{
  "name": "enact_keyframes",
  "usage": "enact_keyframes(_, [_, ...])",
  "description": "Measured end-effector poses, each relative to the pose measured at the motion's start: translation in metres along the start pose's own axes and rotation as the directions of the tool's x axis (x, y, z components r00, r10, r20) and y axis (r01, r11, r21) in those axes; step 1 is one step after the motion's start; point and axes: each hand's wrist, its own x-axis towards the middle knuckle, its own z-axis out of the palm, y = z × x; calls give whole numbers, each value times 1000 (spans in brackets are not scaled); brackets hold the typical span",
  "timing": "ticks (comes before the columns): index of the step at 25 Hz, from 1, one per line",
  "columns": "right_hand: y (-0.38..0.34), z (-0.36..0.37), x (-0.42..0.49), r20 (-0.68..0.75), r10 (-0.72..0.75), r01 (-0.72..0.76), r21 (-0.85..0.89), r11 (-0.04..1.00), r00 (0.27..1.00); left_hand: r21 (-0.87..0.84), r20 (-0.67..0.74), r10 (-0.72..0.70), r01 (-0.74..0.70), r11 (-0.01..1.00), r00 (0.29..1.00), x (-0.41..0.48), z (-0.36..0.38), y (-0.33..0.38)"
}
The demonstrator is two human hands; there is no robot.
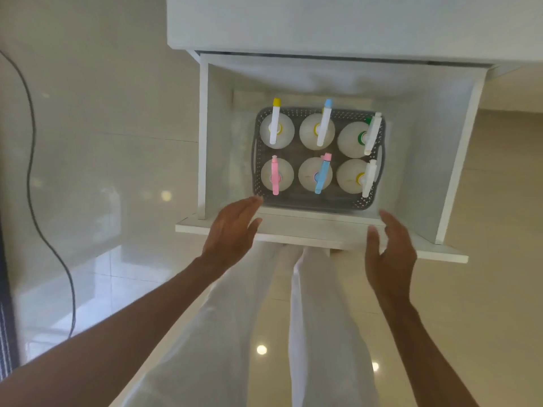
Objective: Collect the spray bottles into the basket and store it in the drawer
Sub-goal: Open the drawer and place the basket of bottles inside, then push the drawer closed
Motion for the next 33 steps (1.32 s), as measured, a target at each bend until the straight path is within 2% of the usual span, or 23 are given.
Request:
enact_keyframes(2, [-2,3,-38,97,-97,106,-95,990,991,86,-32,153,-150,985,988,-30,7,11])
enact_keyframes(4, [5,8,-66,182,-131,162,-166,973,975,154,66,195,-203,967,979,-57,20,20])
enact_keyframes(7, [28,15,-87,273,-234,306,-259,916,933,236,221,107,-159,959,969,-81,42,24])
enact_keyframes(11, [53,21,-86,400,-266,446,-471,761,877,350,236,4,-88,933,972,-80,63,29])
enact_keyframes(15, [57,22,-78,422,-231,457,-580,674,877,417,229,-44,-57,907,972,-76,72,36])
enact_keyframes(21, [37,19,-63,409,-165,384,-542,747,898,433,227,-98,-11,901,969,-59,66,50])
enact_keyframes(33, [-16,19,11,424,-83,345,-592,728,902,393,258,-63,-45,919,964,20,17,50])
